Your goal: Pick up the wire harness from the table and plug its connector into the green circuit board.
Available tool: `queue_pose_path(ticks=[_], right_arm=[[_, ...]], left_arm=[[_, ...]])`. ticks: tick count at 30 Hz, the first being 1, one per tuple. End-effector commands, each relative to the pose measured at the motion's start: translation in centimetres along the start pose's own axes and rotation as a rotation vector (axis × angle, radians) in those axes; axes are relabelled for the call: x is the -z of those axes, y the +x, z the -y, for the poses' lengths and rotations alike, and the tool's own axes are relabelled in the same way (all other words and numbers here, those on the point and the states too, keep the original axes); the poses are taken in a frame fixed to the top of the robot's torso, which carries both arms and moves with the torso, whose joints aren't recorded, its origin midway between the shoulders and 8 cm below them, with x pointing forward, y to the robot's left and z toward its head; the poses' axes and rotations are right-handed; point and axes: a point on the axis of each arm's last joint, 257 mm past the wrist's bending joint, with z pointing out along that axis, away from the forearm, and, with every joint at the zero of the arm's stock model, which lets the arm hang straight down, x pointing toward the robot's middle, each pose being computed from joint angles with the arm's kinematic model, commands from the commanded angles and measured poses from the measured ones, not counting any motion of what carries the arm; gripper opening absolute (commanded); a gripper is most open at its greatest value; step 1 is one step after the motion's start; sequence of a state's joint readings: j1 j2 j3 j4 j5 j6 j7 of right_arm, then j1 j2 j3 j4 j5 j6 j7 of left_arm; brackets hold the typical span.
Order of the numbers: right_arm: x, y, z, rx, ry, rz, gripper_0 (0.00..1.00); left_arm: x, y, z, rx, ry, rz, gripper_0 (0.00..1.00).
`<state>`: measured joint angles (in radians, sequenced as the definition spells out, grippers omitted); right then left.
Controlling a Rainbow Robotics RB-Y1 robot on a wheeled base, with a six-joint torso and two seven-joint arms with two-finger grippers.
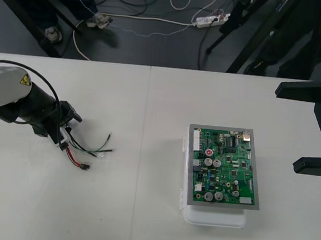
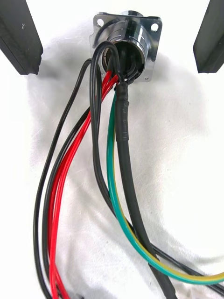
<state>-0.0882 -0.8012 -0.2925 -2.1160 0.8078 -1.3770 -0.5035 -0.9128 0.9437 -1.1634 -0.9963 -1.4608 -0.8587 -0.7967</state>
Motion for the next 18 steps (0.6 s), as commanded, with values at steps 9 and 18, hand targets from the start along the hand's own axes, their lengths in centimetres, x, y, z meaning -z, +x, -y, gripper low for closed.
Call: queue_pose_path(ticks=[9,18], right_arm=[[0.26,-1.08,0.71,-0.005,0.023,0.008,1.00],[0.26,-1.08,0.71,-0.005,0.023,0.008,1.00]], left_arm=[[-1.02,-0.14,-1.01,-0.093,-0.036,-0.024,0.95],[-1.52,-0.29,-0.92,-0.116,-0.021,-0.028,0.00]])
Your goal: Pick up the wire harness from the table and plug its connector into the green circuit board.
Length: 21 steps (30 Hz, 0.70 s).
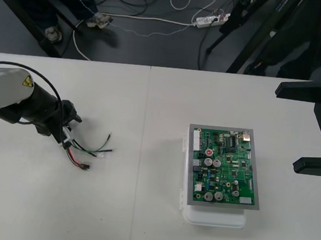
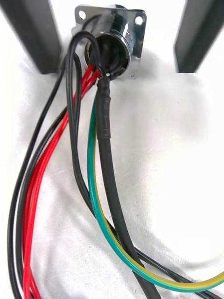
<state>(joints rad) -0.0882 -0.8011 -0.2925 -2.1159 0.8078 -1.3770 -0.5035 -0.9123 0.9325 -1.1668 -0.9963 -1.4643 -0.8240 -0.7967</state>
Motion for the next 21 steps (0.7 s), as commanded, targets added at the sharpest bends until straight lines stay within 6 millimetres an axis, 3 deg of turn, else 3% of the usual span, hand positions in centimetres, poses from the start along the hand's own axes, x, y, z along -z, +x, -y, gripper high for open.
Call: queue_pose_path(ticks=[1,13,21], right_arm=[[0.3,-1.1,0.7,-0.005,0.023,0.008,1.00],[0.3,-1.1,0.7,-0.005,0.023,0.008,1.00],[0.3,-1.1,0.7,-0.005,0.023,0.008,1.00]], left_arm=[[-1.2,-0.4,0.2,-0.111,0.007,-0.013,0.00],[-1.4,-0.4,0.4,-0.094,-0.006,-0.016,0.00],[0.2,-1.5,-0.4,0.040,-0.057,0.071,0.00]])
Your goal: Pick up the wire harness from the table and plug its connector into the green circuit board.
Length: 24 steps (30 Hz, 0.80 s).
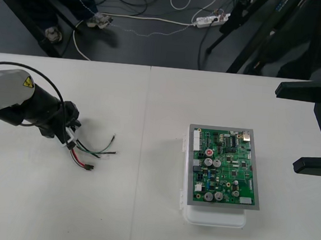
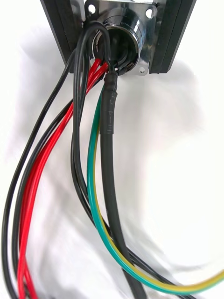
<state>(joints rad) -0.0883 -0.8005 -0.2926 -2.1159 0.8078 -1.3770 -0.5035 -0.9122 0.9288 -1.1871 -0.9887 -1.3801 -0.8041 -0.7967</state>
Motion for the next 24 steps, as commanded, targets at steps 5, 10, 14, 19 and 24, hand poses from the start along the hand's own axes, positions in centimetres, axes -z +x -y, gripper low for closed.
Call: queue_pose_path(ticks=[5,10,14,19,24], right_arm=[[0.3,-1.1,0.7,-0.005,0.023,0.008,1.00],[0.3,-1.1,0.7,-0.005,0.023,0.008,1.00],[0.3,-1.1,0.7,-0.005,0.023,0.008,1.00],[0.3,-1.1,0.7,-0.005,0.023,0.008,1.00],[0.3,-1.1,0.7,-0.005,0.023,0.008,1.00]], left_arm=[[2.5,-1.0,-0.4,0.030,-0.034,0.098,0.00],[5.7,-1.2,-2.2,0.042,-0.062,0.156,0.00],[7.8,-1.7,-3.3,0.053,-0.076,0.207,0.00],[10.5,-3.2,-5.2,0.065,-0.107,0.293,0.00],[14.2,-4.9,-7.0,0.083,-0.141,0.391,0.00]])
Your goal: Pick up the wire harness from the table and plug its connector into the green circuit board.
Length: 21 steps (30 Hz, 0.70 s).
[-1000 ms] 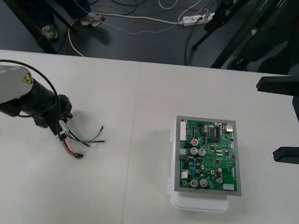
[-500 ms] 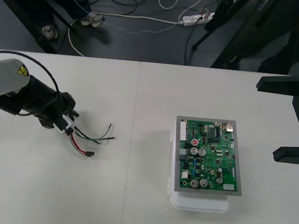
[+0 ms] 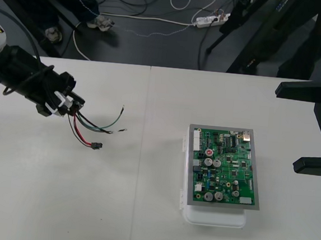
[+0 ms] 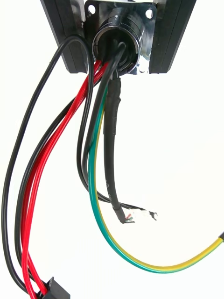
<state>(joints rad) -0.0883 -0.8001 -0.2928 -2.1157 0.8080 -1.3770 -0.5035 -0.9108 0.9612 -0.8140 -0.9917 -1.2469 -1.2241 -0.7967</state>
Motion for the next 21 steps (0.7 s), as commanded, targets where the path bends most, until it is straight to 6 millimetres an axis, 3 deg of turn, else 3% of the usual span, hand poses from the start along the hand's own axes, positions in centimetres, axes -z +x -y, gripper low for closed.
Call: queue_pose_path(ticks=[1,5,10,13,21], right_arm=[[0.3,-1.1,0.7,-0.005,0.022,0.007,1.00],[0.3,-1.1,0.7,-0.005,0.022,0.007,1.00],[0.3,-1.1,0.7,-0.005,0.022,0.007,1.00],[0.3,-1.1,0.7,-0.005,0.022,0.007,1.00],[0.3,-1.1,0.7,-0.005,0.022,0.007,1.00]], left_arm=[[5.0,-3.5,-0.5,-0.014,0.016,0.128,0.00],[7.1,-5.6,-1.5,0.017,0.013,0.195,0.00],[9.7,-6.8,-4.7,0.071,-0.102,0.204,0.00],[10.8,-8.3,-5.7,0.093,-0.145,0.219,0.00],[11.7,-13.7,-5.5,0.193,-0.171,0.314,0.00]])
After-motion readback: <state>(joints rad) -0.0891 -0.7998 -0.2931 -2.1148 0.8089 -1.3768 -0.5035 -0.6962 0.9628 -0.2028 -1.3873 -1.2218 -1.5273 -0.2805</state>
